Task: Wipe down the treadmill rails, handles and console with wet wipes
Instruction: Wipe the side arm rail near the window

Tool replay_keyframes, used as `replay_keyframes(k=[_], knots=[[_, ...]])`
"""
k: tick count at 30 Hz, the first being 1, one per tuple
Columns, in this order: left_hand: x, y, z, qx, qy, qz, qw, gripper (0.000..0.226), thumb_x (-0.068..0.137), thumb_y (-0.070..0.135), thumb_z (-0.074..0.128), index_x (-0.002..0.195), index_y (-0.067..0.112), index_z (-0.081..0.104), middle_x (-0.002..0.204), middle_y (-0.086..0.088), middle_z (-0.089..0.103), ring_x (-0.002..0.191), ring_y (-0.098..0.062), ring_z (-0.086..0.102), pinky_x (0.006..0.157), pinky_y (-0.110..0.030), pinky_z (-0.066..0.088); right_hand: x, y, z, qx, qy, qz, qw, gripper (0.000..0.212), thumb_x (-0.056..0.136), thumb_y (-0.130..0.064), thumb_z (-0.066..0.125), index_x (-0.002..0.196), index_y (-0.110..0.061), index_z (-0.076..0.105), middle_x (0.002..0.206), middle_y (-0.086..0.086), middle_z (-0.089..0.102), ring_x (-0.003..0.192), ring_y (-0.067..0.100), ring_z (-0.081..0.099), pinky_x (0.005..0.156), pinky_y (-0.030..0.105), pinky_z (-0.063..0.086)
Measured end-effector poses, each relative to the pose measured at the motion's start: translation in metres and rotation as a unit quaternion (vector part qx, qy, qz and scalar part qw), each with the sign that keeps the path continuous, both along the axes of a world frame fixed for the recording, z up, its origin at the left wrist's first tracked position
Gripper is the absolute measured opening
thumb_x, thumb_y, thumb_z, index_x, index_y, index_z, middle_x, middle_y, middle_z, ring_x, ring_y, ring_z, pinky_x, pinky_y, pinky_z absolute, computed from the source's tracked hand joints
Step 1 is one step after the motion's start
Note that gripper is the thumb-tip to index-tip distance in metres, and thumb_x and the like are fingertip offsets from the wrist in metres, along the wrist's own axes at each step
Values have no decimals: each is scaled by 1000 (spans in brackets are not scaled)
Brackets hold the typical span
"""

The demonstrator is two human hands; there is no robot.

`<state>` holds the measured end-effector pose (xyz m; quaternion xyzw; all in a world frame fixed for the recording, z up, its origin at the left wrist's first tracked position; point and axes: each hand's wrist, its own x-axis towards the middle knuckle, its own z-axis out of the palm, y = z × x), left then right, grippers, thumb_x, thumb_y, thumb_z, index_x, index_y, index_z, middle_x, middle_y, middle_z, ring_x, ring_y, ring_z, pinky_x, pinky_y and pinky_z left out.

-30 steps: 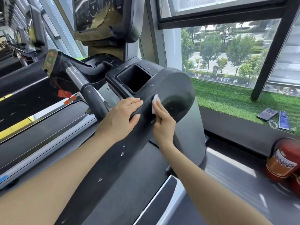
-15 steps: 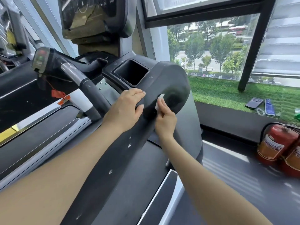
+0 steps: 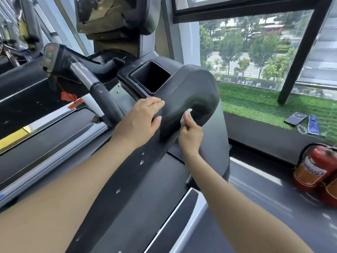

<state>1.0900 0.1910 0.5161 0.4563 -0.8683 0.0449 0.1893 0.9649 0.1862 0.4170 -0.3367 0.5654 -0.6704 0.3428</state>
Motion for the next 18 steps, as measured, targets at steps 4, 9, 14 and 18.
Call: replay_keyframes(k=[4, 9, 14, 18], knots=[[1, 2, 1, -8, -5, 10, 1000, 42, 94, 15, 53, 135, 14, 50, 136, 5, 49, 124, -14, 41, 100, -34, 41, 37, 49, -3, -56, -26, 50, 997, 52, 94, 6, 41, 136, -23, 50, 143, -16, 42, 129, -11, 36, 105, 6, 28], [0, 4, 1, -14, -9, 21, 1000, 42, 93, 14, 55, 135, 15, 51, 136, 4, 50, 122, -15, 43, 96, -28, 39, 31, 41, -11, -76, 2, 66, 995, 52, 94, 9, 38, 136, -19, 51, 146, -15, 39, 133, -7, 34, 108, 9, 27], [-1, 5, 0, -17, -3, 37, 999, 42, 94, 16, 55, 135, 19, 51, 136, 8, 49, 122, -6, 38, 97, -19, 29, -21, -32, 1, 29, -56, 5, 998, 49, 100, -5, 34, 143, -27, 41, 146, -15, 41, 119, -7, 43, 78, -14, 22], [-1, 4, 0, -15, -3, 43, 999, 42, 93, 16, 57, 134, 19, 52, 136, 9, 50, 122, -7, 40, 98, -19, 29, 6, 8, 6, -22, -71, 32, 997, 55, 98, 1, 34, 144, -28, 36, 147, -19, 35, 118, -23, 37, 98, -5, 24]])
